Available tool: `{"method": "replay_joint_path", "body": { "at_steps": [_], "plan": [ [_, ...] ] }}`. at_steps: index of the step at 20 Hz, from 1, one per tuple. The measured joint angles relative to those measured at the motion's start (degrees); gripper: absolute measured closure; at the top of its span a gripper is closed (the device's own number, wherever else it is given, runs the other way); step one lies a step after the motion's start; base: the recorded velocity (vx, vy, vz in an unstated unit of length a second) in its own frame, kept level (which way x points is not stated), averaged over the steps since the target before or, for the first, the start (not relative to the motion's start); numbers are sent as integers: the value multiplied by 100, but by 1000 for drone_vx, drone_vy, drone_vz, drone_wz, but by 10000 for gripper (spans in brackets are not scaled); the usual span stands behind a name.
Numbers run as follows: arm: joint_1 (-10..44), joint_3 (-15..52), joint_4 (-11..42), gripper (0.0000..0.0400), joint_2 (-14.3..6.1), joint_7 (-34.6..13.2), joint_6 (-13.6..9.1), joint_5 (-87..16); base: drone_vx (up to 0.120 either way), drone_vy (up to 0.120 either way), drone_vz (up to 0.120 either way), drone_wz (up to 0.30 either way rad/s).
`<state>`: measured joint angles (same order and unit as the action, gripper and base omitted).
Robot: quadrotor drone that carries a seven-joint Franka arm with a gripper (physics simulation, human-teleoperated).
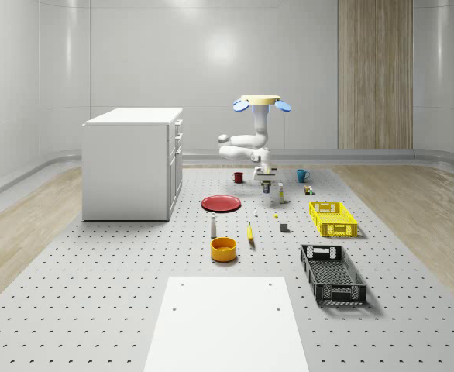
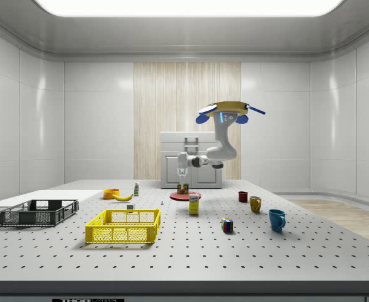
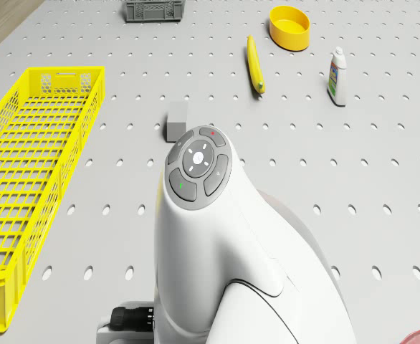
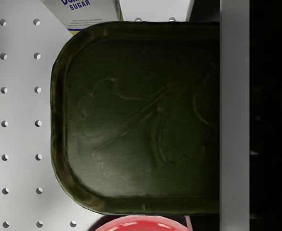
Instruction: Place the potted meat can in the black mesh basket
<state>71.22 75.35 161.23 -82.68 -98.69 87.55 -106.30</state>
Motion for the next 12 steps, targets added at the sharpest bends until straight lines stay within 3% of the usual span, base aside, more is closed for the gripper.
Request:
{"method": "replay_joint_path", "body": {
  "at_steps": [2,12],
  "plan": [
    [5,3,-1,118,-19,-5,18,8,120,80,0,0],
    [30,14,-6,118,-108,-25,100,46,120,0,0,0]
  ]
}}
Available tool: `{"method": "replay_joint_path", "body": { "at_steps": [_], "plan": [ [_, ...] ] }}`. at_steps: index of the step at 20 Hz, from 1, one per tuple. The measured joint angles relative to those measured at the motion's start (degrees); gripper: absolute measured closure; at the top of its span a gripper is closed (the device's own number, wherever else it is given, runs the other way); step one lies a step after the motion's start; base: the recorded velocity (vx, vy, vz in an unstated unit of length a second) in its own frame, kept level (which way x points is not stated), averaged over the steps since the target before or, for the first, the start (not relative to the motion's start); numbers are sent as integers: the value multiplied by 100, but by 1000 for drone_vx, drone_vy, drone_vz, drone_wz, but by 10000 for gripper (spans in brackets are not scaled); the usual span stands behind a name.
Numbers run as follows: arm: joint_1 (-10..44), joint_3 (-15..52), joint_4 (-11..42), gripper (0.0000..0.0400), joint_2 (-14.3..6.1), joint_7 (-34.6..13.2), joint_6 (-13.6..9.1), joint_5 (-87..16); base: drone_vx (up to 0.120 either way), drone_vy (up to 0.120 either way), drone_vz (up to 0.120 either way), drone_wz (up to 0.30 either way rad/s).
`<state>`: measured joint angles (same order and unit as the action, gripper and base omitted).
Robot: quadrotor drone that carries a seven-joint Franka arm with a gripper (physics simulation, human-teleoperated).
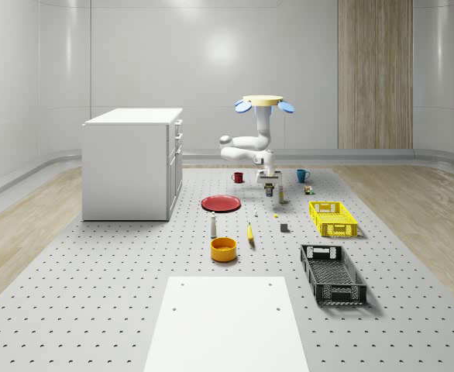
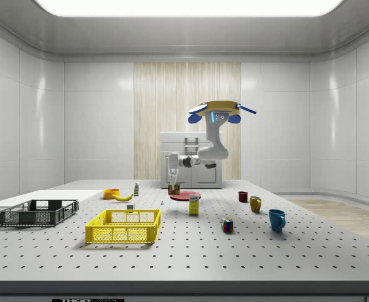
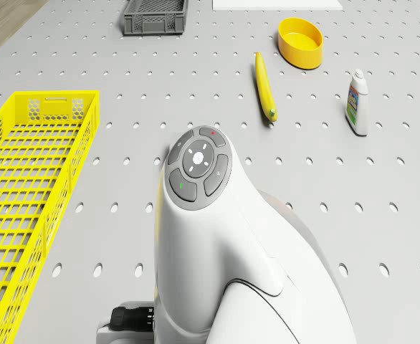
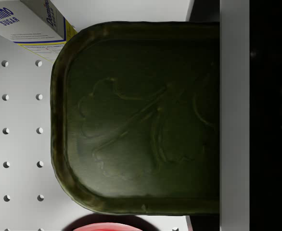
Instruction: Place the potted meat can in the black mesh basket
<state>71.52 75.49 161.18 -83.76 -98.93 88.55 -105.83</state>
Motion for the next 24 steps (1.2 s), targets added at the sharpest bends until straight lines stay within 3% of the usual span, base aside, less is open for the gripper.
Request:
{"method": "replay_joint_path", "body": {
  "at_steps": [9,24],
  "plan": [
    [19,9,-4,118,-71,-16,66,30,120,18,0,0],
    [47,20,-9,118,-172,-38,159,73,120,120,0,0]
  ]
}}
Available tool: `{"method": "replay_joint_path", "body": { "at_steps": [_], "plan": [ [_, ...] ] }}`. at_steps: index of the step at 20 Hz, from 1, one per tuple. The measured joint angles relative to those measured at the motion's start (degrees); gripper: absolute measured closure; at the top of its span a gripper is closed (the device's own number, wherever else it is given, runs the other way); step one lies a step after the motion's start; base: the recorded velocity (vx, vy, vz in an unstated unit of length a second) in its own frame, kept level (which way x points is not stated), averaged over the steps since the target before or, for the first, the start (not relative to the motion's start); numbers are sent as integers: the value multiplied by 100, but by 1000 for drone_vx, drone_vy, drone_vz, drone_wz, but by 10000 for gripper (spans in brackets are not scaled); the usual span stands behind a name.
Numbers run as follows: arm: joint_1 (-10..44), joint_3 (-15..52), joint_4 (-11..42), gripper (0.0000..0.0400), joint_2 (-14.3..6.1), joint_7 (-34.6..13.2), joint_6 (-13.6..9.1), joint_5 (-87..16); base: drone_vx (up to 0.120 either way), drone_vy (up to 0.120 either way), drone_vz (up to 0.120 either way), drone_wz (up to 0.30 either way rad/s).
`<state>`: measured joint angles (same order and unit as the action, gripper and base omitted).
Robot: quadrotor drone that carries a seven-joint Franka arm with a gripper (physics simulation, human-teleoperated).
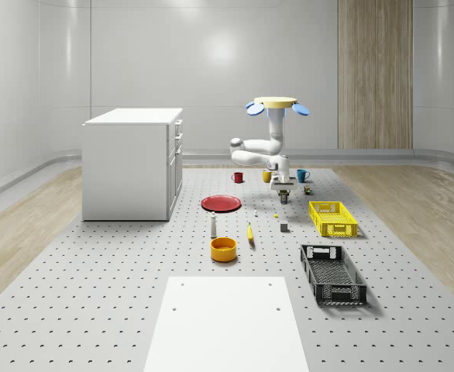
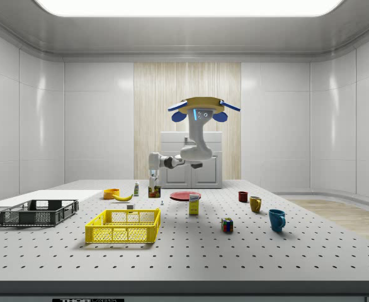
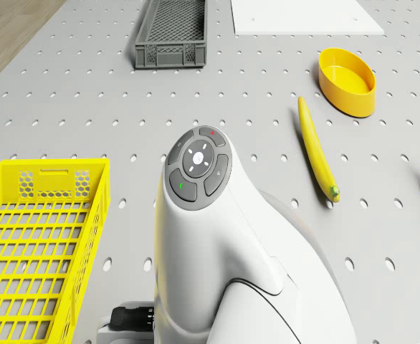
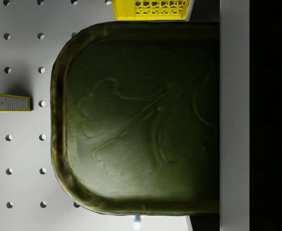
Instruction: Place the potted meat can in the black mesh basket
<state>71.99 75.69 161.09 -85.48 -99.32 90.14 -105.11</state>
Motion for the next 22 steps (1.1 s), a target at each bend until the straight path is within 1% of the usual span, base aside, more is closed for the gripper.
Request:
{"method": "replay_joint_path", "body": {
  "at_steps": [7,19,22],
  "plan": [
    [11,5,-2,118,-40,-9,38,17,120,120,0,0],
    [27,11,-5,118,-101,-22,94,42,120,0,0,0],
    [31,13,-6,118,-115,-25,107,48,120,107,0,0]
  ]
}}
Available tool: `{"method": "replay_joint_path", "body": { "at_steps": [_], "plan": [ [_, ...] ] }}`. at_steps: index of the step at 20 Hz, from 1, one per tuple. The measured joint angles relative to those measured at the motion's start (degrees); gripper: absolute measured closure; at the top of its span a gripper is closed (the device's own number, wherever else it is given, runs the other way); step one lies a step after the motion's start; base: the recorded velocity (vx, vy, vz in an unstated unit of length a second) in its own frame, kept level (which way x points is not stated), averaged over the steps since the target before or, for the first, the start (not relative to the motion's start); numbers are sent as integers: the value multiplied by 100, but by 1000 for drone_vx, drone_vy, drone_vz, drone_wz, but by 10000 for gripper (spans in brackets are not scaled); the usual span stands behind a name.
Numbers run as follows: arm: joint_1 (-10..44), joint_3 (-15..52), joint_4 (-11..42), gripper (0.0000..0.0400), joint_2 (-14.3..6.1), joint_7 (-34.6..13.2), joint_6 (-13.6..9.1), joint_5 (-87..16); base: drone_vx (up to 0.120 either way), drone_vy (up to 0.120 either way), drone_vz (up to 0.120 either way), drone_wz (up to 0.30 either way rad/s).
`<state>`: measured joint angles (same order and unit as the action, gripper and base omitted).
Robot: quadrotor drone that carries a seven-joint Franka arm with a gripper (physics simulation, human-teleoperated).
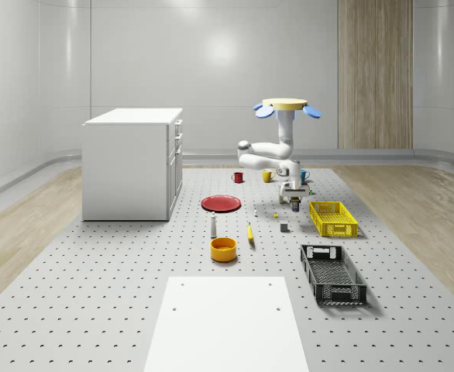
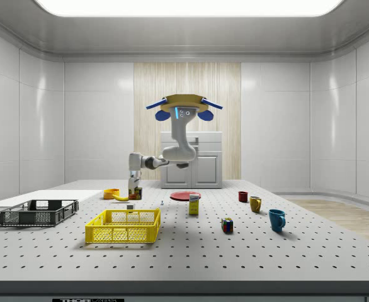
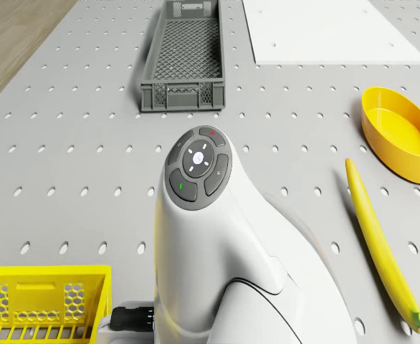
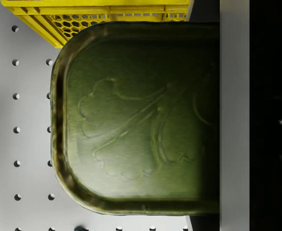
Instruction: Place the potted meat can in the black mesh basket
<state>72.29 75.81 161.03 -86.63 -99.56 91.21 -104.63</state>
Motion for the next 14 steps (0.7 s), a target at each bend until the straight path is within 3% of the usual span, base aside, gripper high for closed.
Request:
{"method": "replay_joint_path", "body": {
  "at_steps": [14],
  "plan": [
    [15,6,-3,118,-56,-12,52,23,120,120,0,0]
  ]
}}
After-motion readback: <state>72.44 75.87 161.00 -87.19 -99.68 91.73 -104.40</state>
